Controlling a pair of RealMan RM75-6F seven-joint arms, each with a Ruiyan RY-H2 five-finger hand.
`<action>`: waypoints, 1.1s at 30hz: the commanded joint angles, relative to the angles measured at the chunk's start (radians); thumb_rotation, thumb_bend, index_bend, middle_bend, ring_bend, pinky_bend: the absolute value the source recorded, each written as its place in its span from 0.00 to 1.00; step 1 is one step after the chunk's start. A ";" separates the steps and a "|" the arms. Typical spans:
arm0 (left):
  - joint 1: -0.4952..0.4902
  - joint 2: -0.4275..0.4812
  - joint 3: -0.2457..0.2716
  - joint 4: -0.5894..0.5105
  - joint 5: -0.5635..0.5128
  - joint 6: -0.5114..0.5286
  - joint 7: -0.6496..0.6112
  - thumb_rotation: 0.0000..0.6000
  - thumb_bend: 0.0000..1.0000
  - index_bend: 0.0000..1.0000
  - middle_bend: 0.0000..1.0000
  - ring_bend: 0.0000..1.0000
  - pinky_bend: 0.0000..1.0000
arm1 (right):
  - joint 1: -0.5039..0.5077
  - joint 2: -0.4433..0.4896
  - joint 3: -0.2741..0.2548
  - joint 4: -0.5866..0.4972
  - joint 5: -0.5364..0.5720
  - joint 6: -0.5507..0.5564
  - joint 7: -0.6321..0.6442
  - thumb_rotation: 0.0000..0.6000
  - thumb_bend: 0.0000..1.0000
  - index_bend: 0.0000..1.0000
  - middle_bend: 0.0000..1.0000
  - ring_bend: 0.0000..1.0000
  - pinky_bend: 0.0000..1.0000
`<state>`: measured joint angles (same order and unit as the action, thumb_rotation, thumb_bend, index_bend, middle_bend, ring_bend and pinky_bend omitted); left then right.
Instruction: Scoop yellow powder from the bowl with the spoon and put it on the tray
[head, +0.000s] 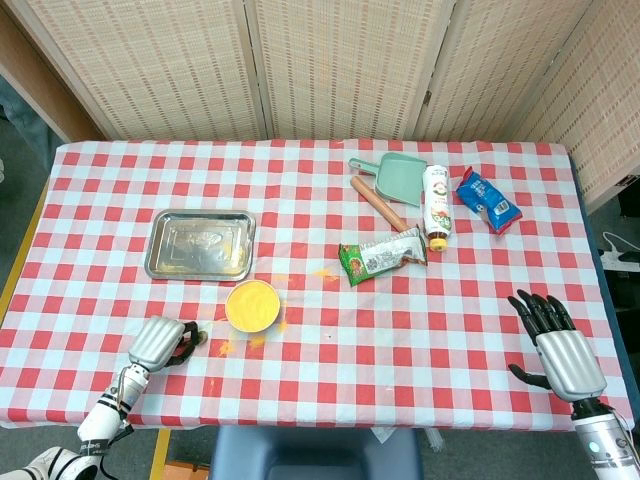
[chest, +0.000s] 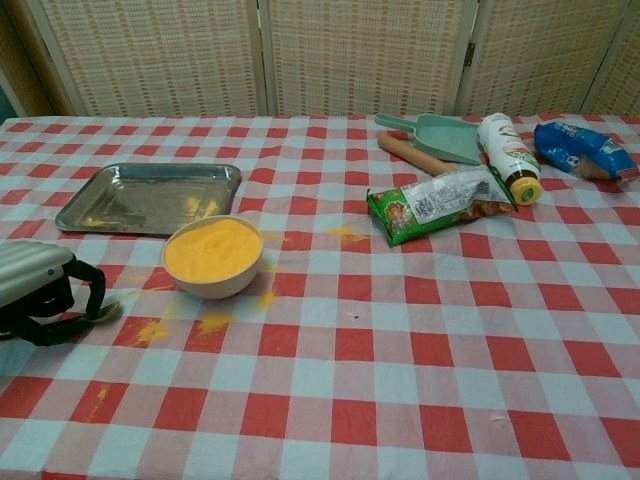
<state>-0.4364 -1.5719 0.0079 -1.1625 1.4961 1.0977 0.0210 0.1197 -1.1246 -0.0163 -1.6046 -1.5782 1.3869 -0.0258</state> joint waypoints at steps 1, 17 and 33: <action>-0.002 -0.003 -0.002 0.007 -0.006 -0.006 -0.007 1.00 0.63 0.59 1.00 1.00 1.00 | 0.001 0.000 0.000 -0.001 0.001 -0.002 -0.002 1.00 0.08 0.00 0.00 0.00 0.00; -0.004 -0.016 -0.022 0.037 -0.011 0.023 -0.072 1.00 0.71 0.63 1.00 1.00 1.00 | 0.004 0.006 -0.004 -0.007 0.005 -0.013 -0.001 1.00 0.08 0.00 0.00 0.00 0.00; 0.024 0.082 -0.046 -0.057 -0.022 0.088 -0.171 1.00 0.84 0.77 1.00 1.00 1.00 | 0.005 0.007 -0.009 -0.009 -0.006 -0.011 0.004 1.00 0.09 0.00 0.00 0.00 0.00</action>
<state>-0.4188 -1.5182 -0.0350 -1.1852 1.4751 1.1754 -0.1311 0.1243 -1.1174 -0.0255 -1.6132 -1.5841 1.3760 -0.0217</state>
